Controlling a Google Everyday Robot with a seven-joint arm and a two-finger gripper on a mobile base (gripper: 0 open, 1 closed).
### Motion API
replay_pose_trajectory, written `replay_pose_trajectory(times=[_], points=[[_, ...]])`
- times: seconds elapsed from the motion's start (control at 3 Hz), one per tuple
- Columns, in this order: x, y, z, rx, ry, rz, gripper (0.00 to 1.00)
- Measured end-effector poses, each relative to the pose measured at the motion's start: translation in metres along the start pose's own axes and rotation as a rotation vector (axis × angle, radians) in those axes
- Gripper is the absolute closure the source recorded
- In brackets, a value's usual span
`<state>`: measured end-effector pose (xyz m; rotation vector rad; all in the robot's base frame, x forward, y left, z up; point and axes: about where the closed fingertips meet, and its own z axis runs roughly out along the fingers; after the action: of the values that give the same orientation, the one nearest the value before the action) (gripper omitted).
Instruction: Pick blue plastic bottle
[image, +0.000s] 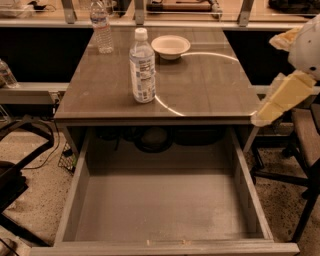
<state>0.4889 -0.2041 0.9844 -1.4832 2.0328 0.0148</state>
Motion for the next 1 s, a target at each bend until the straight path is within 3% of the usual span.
replay_pose_trajectory(times=[0.33, 0.67, 1.0], points=[[-0.033, -0.032, 0.019, 0.032, -0.219, 0.017, 0.0], [-0.063, -0.05, 0.035, 0.007, -0.428, 0.035, 0.0], [-0.082, -0.051, 0.042, -0.034, -0.577, 0.067, 0.0]])
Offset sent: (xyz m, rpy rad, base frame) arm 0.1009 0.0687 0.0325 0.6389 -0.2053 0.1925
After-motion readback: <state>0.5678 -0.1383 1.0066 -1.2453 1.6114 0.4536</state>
